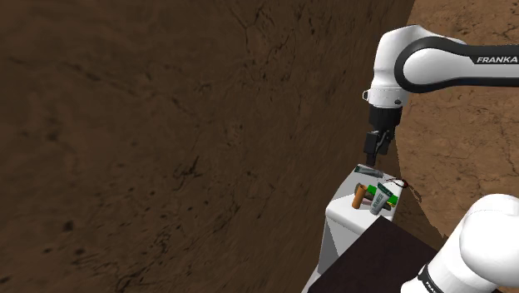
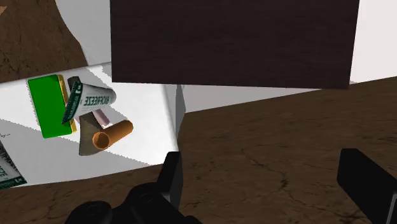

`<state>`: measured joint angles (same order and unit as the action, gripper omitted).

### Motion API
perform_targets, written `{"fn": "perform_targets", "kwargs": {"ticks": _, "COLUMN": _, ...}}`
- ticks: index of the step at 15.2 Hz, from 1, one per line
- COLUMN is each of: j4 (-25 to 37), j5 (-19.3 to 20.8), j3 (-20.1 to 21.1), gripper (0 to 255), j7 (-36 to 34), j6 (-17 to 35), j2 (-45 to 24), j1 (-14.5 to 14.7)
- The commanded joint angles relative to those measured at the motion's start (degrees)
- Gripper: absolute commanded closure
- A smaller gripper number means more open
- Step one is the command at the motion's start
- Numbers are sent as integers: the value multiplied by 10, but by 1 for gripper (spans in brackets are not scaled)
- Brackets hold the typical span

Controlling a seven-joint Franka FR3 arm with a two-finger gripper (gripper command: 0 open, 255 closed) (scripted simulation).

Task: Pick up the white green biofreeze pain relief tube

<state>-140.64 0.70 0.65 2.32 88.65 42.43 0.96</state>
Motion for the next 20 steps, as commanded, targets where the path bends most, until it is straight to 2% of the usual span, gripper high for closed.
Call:
{"fn": "perform_targets", "kwargs": {"ticks": 1, "j4": 0, "j5": 0, "j3": 0, "gripper": 0, "j7": 0, "j6": 0, "j2": 0, "j1": 0}}
{"fn": "perform_targets", "kwargs": {"ticks": 11, "j4": -52, "j5": 50, "j3": -96, "gripper": 0, "j7": 27, "j6": 116, "j2": -94, "j1": -77}}
{"fn": "perform_targets", "kwargs": {"ticks": 20, "j4": -55, "j5": 75, "j3": -185, "gripper": 0, "j7": 57, "j6": 224, "j2": -226, "j1": -139}}
